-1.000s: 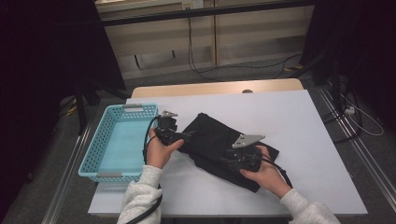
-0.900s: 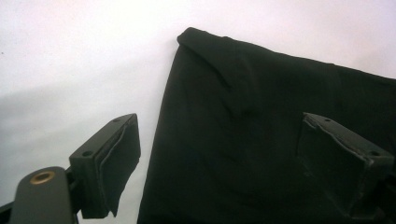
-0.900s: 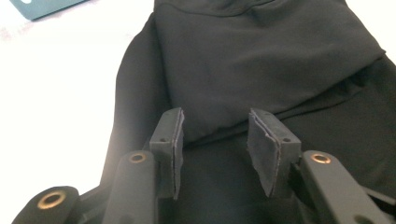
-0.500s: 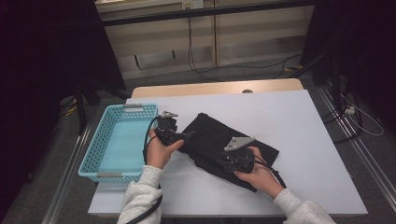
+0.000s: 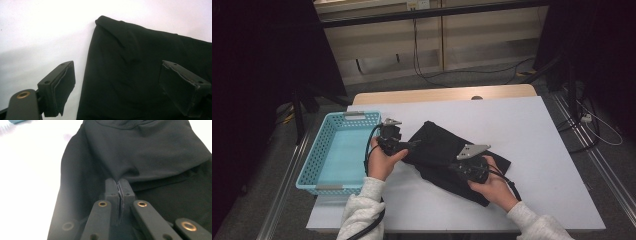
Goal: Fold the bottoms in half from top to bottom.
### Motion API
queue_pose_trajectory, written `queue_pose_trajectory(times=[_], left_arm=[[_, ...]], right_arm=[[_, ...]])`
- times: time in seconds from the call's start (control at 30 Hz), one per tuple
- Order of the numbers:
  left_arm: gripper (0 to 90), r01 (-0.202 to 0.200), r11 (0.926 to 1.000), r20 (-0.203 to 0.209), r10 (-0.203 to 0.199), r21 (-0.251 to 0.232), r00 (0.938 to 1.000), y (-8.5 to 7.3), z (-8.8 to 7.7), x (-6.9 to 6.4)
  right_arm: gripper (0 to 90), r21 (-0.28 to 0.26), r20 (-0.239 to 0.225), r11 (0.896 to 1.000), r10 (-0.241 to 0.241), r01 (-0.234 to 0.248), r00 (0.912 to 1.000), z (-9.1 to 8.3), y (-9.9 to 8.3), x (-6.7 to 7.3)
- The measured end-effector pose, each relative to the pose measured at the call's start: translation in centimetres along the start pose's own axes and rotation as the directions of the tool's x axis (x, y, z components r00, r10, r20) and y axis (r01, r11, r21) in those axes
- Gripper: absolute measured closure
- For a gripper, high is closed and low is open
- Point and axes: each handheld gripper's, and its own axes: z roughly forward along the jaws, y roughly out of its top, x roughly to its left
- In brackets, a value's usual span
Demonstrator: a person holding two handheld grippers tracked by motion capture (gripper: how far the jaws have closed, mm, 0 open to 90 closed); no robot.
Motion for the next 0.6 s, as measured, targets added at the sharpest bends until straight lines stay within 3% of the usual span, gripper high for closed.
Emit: queue_pose_trajectory(times=[0.6], left_arm=[[13.9,-0.014,0.9998,-0.006,0.014,0.011,0.9999,0.1,0.3,0.0]], right_arm=[[88.4,-0.010,0.022,1.000,0.004,-0.003,0.9998,-3.4,-1.4,-0.9]])
